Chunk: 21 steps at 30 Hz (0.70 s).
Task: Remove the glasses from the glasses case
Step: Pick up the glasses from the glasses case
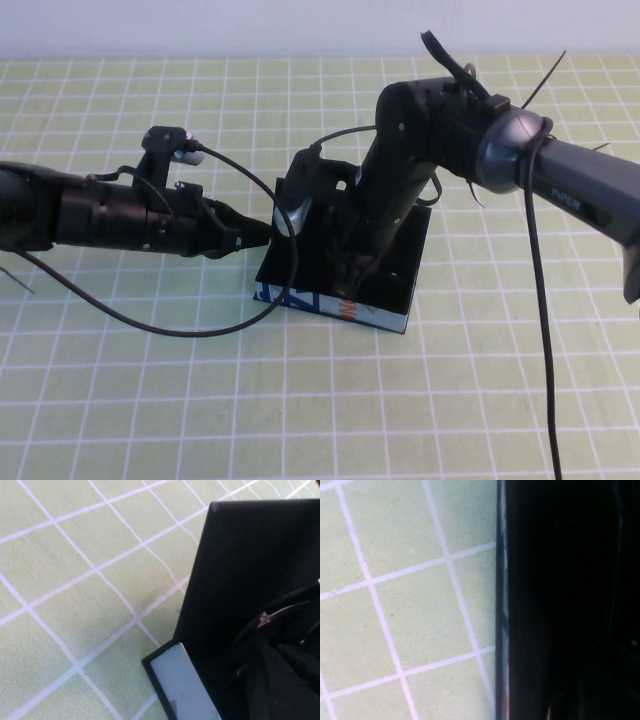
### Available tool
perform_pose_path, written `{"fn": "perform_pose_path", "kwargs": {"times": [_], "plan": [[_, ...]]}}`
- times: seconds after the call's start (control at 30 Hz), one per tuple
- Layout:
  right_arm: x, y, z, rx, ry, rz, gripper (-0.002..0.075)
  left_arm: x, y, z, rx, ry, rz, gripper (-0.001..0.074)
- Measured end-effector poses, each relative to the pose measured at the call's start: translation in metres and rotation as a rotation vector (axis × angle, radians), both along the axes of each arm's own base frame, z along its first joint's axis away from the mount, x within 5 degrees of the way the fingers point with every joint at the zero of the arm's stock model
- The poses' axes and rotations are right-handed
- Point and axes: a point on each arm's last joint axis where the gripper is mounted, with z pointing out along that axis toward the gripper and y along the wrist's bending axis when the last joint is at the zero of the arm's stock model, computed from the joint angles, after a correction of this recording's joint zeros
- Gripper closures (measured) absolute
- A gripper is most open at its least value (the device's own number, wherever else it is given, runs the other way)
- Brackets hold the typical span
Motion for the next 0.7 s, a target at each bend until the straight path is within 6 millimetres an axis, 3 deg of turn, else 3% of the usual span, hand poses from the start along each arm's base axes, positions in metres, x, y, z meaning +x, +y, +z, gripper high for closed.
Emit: {"fn": "perform_pose_path", "kwargs": {"times": [0.17,0.33,0.57,0.7], "plan": [[0.001,0.0,0.014,-0.011,0.018,-0.041,0.0708,-0.001,-0.001,0.0,-0.006,0.003,-0.008,0.0739],[0.0,-0.001,0.052,0.022,-0.004,-0.087,0.0709,-0.004,-0.002,0.008,-0.037,-0.001,-0.039,0.0739],[-0.009,-0.01,0.102,0.103,-0.044,-0.204,0.071,-0.016,-0.002,0.051,-0.056,-0.106,-0.056,0.0739],[-0.01,-0.03,0.128,0.145,-0.052,-0.336,0.071,-0.026,0.0,0.079,-0.062,-0.178,-0.06,0.0739]]}}
